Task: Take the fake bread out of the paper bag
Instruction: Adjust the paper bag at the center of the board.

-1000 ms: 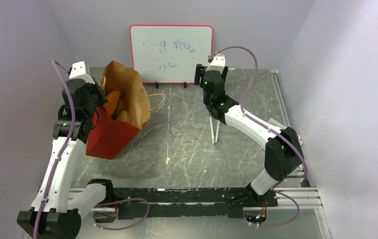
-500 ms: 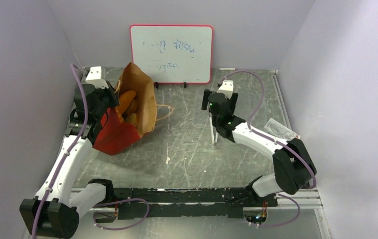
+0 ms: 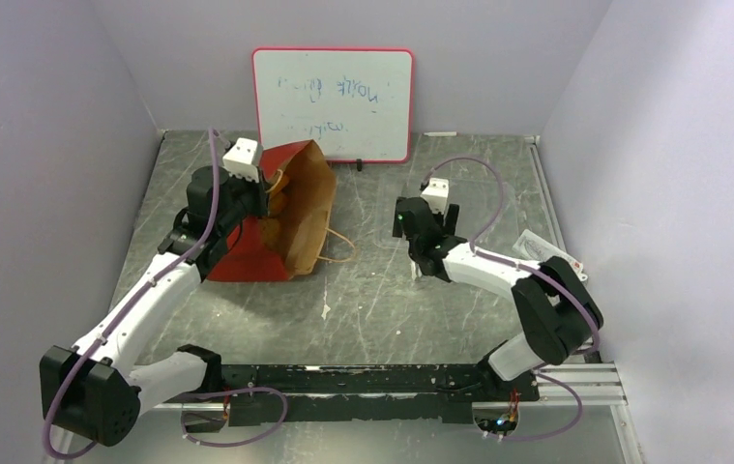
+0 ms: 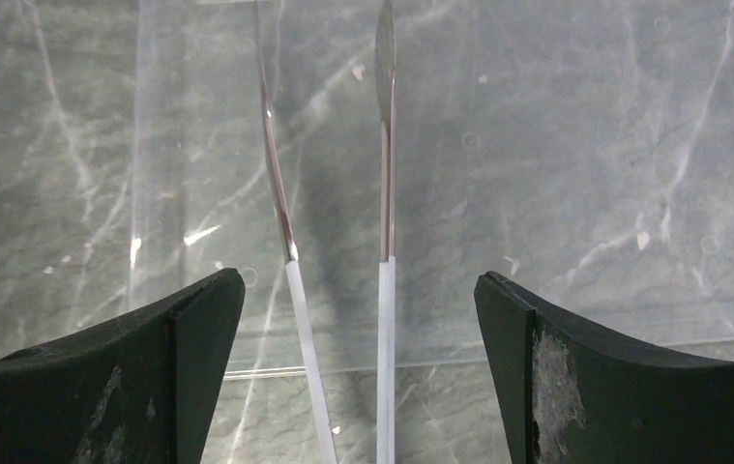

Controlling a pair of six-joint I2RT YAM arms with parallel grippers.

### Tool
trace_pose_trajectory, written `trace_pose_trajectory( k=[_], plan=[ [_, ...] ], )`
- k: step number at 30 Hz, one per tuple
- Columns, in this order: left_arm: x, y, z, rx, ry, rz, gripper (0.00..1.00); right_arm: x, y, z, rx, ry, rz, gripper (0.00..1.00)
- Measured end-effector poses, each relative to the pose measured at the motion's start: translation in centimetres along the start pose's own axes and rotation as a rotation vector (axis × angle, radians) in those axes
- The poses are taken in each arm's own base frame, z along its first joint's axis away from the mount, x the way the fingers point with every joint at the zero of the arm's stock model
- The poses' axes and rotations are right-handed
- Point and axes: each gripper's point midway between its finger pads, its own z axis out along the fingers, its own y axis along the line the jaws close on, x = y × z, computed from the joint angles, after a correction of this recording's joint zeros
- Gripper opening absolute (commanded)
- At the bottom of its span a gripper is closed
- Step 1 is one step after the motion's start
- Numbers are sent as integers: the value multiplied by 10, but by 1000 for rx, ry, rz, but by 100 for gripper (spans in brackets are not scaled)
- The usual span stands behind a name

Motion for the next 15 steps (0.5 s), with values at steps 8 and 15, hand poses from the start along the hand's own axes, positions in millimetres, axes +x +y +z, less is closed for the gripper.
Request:
trace_pose_trajectory(
  k=[8,15],
  plan=[
    [0,0,-2,3,-26,3,7,30,-4,13,46,51,-33,91],
    [5,-1,-3,10,-31,3,7,47,-3,23,63,74,-65,88]
  ],
)
